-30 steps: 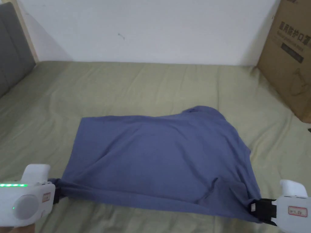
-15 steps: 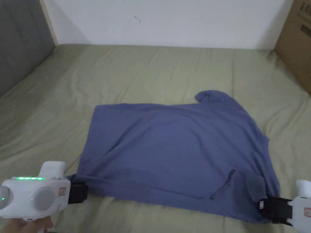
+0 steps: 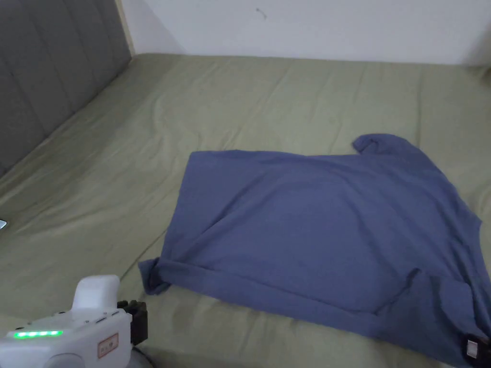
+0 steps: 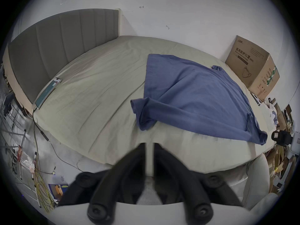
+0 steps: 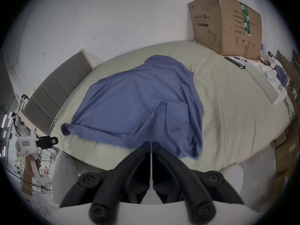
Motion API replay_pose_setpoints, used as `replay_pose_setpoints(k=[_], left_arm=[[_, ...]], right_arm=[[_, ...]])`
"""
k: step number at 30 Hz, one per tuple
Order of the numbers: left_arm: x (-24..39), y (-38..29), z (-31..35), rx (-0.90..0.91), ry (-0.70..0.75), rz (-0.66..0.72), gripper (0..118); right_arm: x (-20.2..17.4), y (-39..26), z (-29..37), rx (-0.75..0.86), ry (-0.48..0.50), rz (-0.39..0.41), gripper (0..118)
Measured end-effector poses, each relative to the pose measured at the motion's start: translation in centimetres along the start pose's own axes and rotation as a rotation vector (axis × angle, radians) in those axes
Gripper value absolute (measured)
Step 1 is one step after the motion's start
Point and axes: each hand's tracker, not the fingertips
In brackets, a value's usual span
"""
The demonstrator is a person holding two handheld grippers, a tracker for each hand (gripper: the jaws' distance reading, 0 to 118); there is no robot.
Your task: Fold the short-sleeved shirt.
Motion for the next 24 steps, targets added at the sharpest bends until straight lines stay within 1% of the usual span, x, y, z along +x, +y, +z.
replay_pose_setpoints(k=[1,2,4,6,7,8,9,10,11,13,14,15,16,17,18,19,20,21,23,24], left_arm=[[0.1,0.2,0.0,-0.004,-0.005,0.018,1],[-0.2,0.4,0.0,-0.008,-0.019,0.024,0],[-0.7,1.2,0.2,0.040,-0.023,0.063,0],[-1.0,3.0,0.1,0.085,-0.035,0.077,0],[-1.4,3.9,-0.3,0.104,-0.019,0.089,10],[-1.6,4.6,-0.9,0.104,-0.026,0.090,36],[-1.7,5.7,-1.7,0.101,-0.033,0.095,70],[-1.9,6.4,-2.9,0.089,-0.040,0.101,102],[-2.0,6.8,-3.9,0.067,-0.045,0.107,106],[-1.9,7.4,-6.1,0.009,-0.045,0.120,104],[-1.8,7.4,-6.9,-0.021,-0.046,0.121,102],[-1.8,7.4,-7.9,-0.056,-0.064,0.108,91],[-1.7,7.1,-8.4,-0.071,-0.063,0.090,53],[-1.3,6.9,-8.7,-0.063,-0.033,0.089,24],[-1.0,6.7,-8.9,-0.068,-0.013,0.070,17],[-0.8,6.4,-8.9,-0.066,-0.020,0.061,16],[-0.6,6.4,-8.6,-0.063,-0.025,0.057,9],[-0.3,6.3,-8.2,-0.055,-0.031,0.044,6],[0.1,6.5,-7.4,-0.032,-0.036,0.042,5],[0.2,6.7,-7.0,-0.018,-0.038,0.045,5]], right_arm=[[0.0,-0.3,-0.2,-0.006,0.012,-0.001,0],[-0.1,-0.4,-0.4,-0.023,0.014,-0.002,0],[0.2,-0.5,-0.8,-0.040,0.000,0.021,0],[0.4,-0.4,-0.8,-0.046,-0.001,0.018,0],[0.7,-0.2,-0.8,-0.045,0.001,0.007,0],[0.9,-0.1,-0.8,-0.045,0.002,-0.007,0],[1.2,0.1,-1.0,-0.048,0.000,-0.019,0],[1.3,0.1,-1.1,-0.050,-0.001,-0.027,0],[1.5,0.1,-1.3,-0.053,0.000,-0.032,0],[1.7,0.2,-1.6,-0.064,-0.010,-0.038,0],[1.8,0.1,-1.6,-0.067,-0.010,-0.034,0],[1.9,0.1,-1.7,-0.073,-0.015,-0.032,0],[2.0,0.0,-1.8,-0.080,-0.022,-0.031,0],[2.1,0.0,-2.0,-0.086,-0.024,-0.032,0],[2.3,-0.1,-2.0,-0.093,-0.027,-0.037,0],[2.5,-0.1,-2.1,-0.097,-0.031,-0.042,0],[2.5,-0.1,-2.1,-0.098,-0.033,-0.045,0],[2.6,-0.1,-2.1,-0.102,-0.037,-0.047,0],[2.8,0.0,-2.1,-0.103,-0.046,-0.047,0],[2.7,0.2,-2.1,-0.098,-0.056,-0.037,13]])
